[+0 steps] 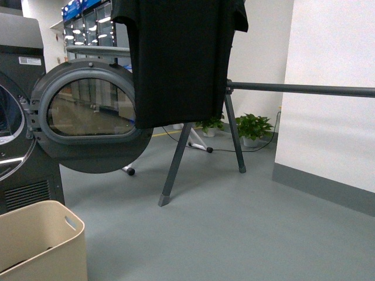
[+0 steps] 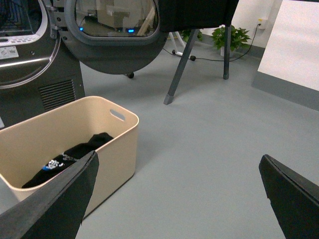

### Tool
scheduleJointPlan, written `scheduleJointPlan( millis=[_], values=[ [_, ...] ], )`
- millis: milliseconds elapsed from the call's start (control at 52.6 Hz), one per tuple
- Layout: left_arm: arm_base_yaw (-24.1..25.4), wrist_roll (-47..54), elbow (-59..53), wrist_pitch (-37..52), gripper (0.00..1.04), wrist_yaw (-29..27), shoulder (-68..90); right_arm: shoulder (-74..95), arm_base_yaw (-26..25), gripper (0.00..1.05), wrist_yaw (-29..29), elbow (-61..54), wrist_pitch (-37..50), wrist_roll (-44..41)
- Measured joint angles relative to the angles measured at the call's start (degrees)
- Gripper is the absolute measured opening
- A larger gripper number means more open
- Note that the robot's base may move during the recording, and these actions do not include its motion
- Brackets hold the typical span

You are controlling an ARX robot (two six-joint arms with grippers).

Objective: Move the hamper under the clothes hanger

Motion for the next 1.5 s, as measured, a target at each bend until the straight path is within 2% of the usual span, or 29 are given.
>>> scheduleJointPlan(
  millis=[1502],
  values=[
    [0.00, 0.00, 0.00, 0.02, 0.98, 0.02, -0.04, -0.02, 0.02, 0.97, 0.04, 0.00, 0.02, 0.02]
  ],
)
